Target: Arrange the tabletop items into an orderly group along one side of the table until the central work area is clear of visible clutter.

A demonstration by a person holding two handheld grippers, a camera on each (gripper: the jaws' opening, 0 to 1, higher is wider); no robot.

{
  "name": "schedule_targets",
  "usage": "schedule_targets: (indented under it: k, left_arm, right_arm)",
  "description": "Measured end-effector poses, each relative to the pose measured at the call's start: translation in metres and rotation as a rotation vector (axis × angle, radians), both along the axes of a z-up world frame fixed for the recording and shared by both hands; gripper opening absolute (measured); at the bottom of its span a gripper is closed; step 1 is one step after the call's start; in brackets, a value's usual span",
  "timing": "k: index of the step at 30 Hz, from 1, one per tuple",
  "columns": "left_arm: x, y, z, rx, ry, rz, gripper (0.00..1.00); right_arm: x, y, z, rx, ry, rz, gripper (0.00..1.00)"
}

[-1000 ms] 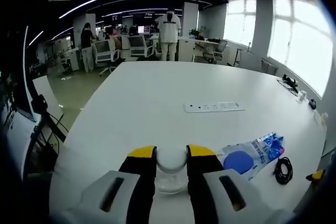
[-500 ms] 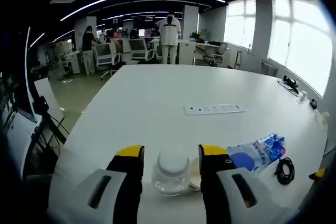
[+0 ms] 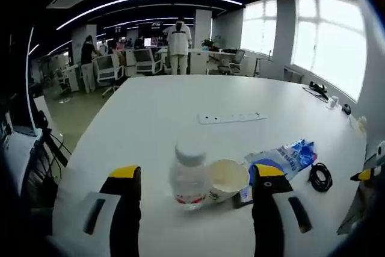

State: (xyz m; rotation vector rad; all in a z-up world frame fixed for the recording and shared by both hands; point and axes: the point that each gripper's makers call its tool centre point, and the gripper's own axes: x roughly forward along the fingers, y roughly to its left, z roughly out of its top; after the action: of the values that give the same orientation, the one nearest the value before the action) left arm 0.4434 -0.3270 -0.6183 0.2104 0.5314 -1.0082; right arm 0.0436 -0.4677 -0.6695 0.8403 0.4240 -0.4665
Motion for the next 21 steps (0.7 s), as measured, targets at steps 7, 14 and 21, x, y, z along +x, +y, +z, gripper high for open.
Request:
schedule_targets:
  k: [7,14,21]
  left_arm:
    - [-0.034,0.029,-0.028,0.012,0.083,-0.067,0.86]
    - [-0.076,0.053,-0.045,0.036,0.108,-0.178,0.92]
    - [-0.109,0.073,-0.059,0.121,0.083,-0.293,1.00]
  right_arm:
    - [-0.001,0.002,-0.002,-0.037,0.042,0.066,0.56]
    - [-0.004,0.005,-0.006,-0.020,0.056,0.106,0.64]
    - [-0.012,0.005,-0.015,-0.017,0.107,0.141,0.71]
